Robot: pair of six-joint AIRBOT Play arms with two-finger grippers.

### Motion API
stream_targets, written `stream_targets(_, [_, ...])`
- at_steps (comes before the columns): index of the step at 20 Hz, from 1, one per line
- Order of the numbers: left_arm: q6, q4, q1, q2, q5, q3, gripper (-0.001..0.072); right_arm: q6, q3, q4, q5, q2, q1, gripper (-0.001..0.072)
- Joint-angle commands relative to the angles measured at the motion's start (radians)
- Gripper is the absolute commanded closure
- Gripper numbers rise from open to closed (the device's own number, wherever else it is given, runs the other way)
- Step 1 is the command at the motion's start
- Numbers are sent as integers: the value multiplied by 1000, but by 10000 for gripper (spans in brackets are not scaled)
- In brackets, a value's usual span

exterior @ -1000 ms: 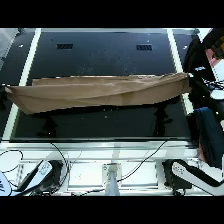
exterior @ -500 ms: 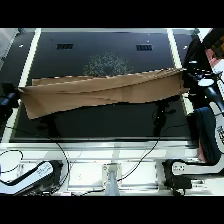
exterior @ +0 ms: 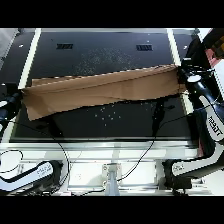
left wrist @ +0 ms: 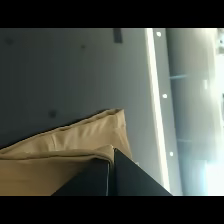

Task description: Fold the clothes and pants, and hang the long-sleeved shirts on hangers.

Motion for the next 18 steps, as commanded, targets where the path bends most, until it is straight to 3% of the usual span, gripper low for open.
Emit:
stream_targets(1, [-13, 5, -18, -34, 31, 4, 693, 2, 6, -2, -46, -24, 23, 668])
stream_targets(6, [-51, 5, -52, -54, 110, 18, 693, 3, 9, -2, -195, -42, 74, 668])
stream_targets(18, [-51, 76, -96, -75, 125, 61, 692, 1, 43, -5, -264, -66, 116, 668])
